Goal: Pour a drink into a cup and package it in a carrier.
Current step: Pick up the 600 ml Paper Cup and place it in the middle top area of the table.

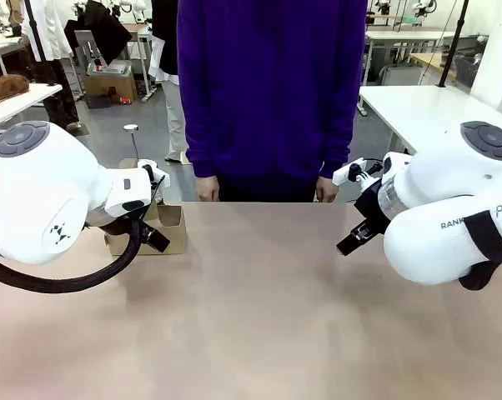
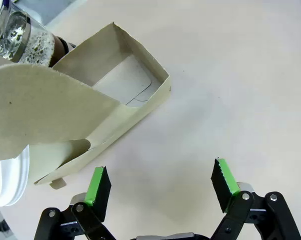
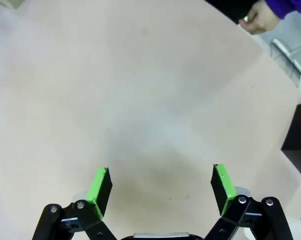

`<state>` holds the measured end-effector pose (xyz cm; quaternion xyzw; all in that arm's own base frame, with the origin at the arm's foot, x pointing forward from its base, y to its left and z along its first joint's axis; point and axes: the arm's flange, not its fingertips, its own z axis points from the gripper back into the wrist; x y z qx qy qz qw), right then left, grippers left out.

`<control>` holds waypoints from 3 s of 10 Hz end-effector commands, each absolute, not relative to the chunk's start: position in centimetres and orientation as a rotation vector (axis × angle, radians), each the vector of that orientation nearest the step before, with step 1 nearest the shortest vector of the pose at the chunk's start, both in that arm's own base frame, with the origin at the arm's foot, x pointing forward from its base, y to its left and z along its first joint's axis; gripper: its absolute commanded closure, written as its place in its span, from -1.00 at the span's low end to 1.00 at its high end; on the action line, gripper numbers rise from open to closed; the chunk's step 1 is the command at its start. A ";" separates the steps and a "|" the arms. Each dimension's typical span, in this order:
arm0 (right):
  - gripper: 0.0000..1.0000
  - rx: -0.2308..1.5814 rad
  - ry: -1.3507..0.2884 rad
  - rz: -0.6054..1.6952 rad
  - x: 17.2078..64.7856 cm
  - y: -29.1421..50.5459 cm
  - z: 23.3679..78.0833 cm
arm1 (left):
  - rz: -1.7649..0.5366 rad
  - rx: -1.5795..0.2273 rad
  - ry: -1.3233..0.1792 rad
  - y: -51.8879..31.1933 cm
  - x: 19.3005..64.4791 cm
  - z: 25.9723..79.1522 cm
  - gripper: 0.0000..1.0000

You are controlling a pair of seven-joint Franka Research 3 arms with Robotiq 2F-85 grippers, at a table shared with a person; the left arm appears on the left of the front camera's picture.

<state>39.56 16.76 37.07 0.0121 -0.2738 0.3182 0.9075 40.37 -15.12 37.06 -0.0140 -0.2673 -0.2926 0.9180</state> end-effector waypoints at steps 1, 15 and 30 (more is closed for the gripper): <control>-1.00 0.025 -0.565 0.657 39.6 16.8 37.1 | -0.602 -0.029 -0.550 -15.1 40.4 37.1 -1.00; -1.00 0.298 -0.599 0.751 49.6 5.6 50.5 | -0.602 -0.029 -0.550 -15.1 40.4 37.1 -1.00; -1.00 0.888 -1.006 0.766 44.8 -21.0 38.3 | -0.602 -0.029 -0.550 -15.1 40.4 37.1 -1.00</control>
